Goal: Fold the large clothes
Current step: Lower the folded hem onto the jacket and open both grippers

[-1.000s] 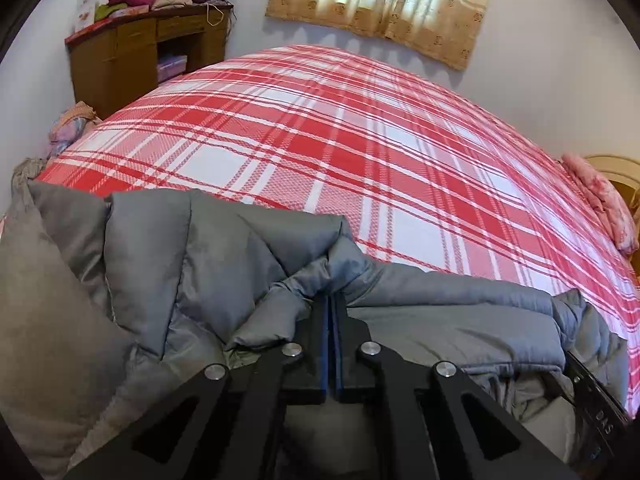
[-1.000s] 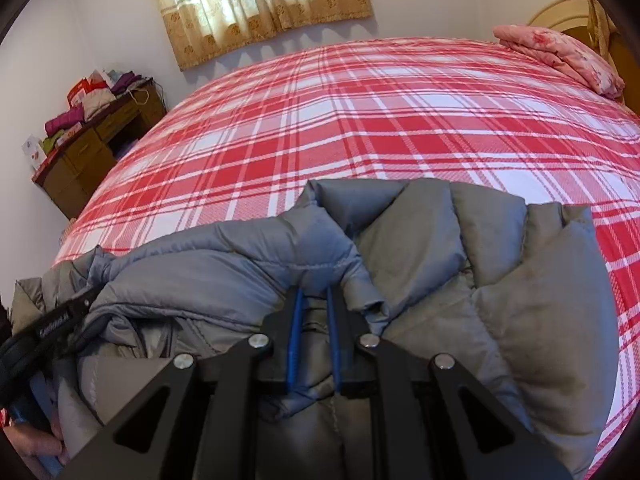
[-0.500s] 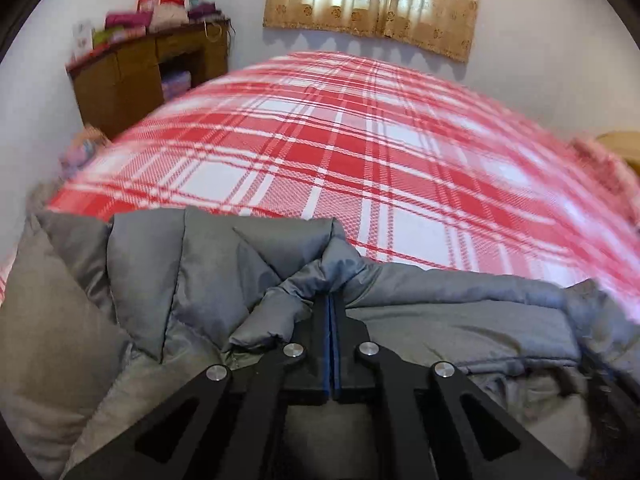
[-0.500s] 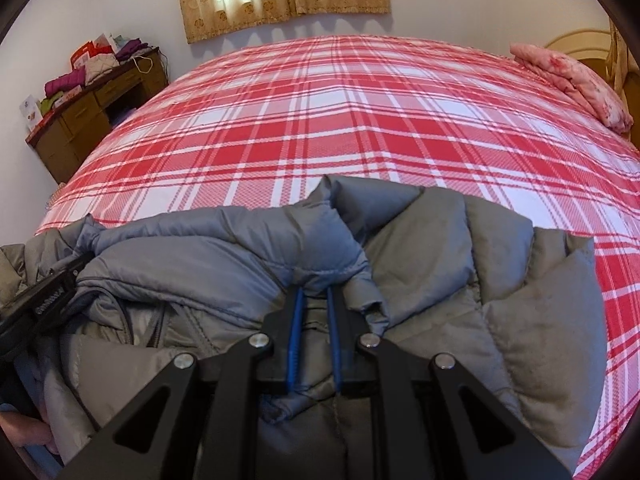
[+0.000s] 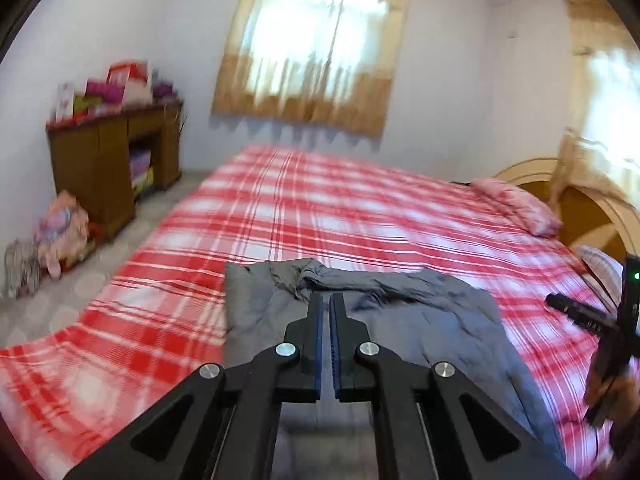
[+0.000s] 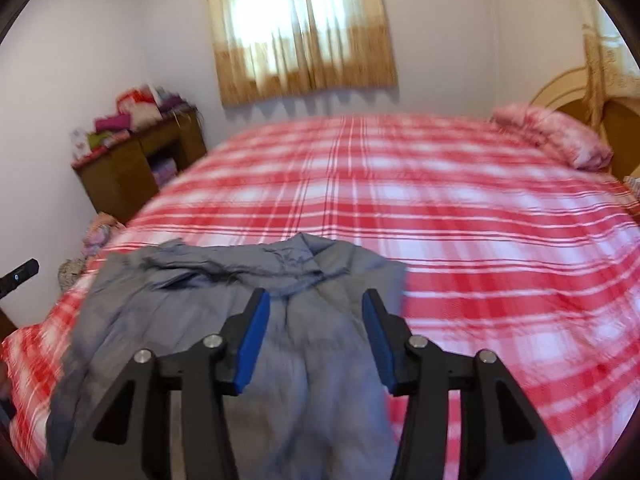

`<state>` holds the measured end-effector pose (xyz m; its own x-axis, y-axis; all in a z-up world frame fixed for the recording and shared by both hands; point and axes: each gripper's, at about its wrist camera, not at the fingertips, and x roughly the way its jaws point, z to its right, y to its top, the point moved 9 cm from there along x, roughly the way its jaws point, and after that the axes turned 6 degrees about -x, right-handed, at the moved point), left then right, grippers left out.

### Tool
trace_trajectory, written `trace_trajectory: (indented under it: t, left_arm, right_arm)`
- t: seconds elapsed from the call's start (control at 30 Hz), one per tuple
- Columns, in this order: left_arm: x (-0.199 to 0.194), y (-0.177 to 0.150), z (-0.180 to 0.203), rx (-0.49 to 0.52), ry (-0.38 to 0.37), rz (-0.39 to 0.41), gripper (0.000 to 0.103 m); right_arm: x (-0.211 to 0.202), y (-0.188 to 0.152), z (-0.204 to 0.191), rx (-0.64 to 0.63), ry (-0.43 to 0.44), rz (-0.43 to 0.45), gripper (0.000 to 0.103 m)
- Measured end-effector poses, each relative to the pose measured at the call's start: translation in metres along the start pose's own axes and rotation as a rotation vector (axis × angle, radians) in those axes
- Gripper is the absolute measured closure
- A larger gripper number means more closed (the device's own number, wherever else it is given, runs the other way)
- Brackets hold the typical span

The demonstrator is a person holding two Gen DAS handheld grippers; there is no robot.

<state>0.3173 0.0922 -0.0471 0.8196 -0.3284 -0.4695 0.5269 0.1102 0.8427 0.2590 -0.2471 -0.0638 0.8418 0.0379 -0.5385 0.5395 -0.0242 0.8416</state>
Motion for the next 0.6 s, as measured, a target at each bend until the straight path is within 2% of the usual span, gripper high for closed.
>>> trace_trajectory:
  t: [0.1,0.2,0.27,0.4,0.5,0.6]
  left_arm:
    - [-0.056,-0.025,-0.004,-0.001,-0.021,0.023,0.1]
    - [-0.103,-0.059,-0.018,-0.062,-0.031,-0.014,0.1]
    - [-0.131,-0.073,-0.026,-0.082,-0.014,-0.008,0.1]
    - [-0.183,-0.09,-0.031,-0.087,-0.026,0.015,0.1]
    - [-0.228,-0.093,-0.031,-0.024,0.004,0.02,0.1]
    - [-0.268,-0.092,-0.028,0.058,0.043,0.051,0.1]
  right_arm:
    - [-0.062,-0.027,0.005,-0.006,0.01,0.047,0.032]
    - [-0.119,-0.063,0.01,-0.036,0.005,0.052,0.031]
    - [-0.146,-0.079,0.015,-0.061,-0.02,0.059,0.031]
    - [-0.186,-0.096,0.024,-0.099,-0.059,0.068,0.031]
    - [-0.21,-0.105,0.028,-0.097,-0.057,0.07,0.031]
    - [-0.241,-0.114,0.025,-0.118,-0.014,0.072,0.031]
